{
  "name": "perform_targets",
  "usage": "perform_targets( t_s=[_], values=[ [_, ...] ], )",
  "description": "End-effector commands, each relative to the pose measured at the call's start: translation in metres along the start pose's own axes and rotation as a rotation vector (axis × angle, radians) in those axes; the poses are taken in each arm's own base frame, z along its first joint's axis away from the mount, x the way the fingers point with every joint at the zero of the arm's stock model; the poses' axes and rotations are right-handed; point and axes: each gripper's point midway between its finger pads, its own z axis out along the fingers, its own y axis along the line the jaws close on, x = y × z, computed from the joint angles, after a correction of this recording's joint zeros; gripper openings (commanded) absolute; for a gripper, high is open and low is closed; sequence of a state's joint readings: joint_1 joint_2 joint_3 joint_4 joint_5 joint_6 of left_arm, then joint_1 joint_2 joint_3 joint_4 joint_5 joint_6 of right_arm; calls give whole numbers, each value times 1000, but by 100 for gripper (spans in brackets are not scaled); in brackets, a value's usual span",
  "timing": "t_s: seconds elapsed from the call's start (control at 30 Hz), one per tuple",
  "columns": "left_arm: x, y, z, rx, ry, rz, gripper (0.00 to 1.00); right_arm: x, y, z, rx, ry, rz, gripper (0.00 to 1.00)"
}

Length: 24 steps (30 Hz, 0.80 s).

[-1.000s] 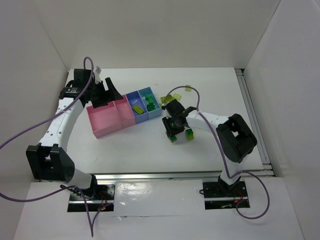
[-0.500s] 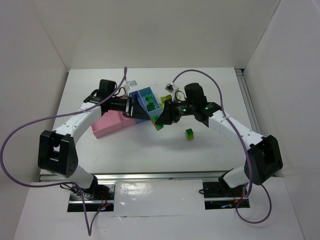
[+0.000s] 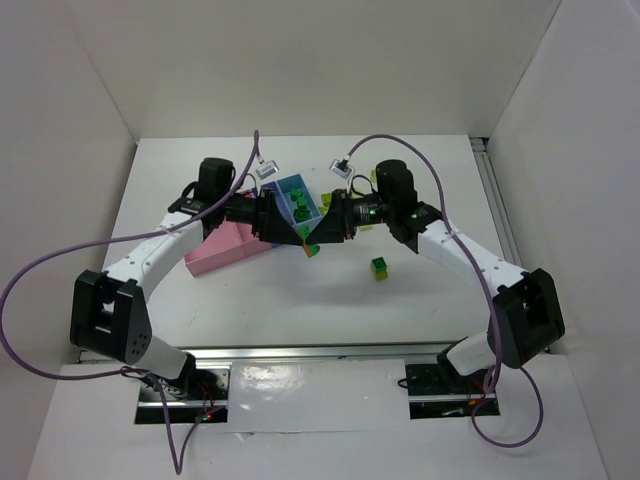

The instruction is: Sort the legos into containers by color

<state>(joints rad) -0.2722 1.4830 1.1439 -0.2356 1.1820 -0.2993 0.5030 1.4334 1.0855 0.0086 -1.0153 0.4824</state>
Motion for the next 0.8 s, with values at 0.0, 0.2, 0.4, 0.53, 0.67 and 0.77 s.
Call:
perform_targets(
  t_s=[0.0, 0.2, 0.4, 0.53, 0.67, 0.77],
  values=[
    [-8, -25, -1, 111, -24, 119, 76, -6, 8, 1, -71, -10, -25, 22],
    [-7, -43, 3, 173, -4, 153, 72, -5, 7, 2, -79, -5, -16, 22],
    [-12, -52, 1, 205, -11, 160, 48, 0, 4, 7, -88, 15, -2, 20],
    [-10, -57, -1, 211, -2, 179, 28, 1, 4, 7, -91, 11, 3, 20],
    [-9, -55, -1, 207, 9, 172, 12, -2, -3, 5, -66, -8, 18, 18],
    [-12, -51, -7, 188, -3, 166, 0, -9, -13, -4, -25, -49, 40, 17]
  ],
)
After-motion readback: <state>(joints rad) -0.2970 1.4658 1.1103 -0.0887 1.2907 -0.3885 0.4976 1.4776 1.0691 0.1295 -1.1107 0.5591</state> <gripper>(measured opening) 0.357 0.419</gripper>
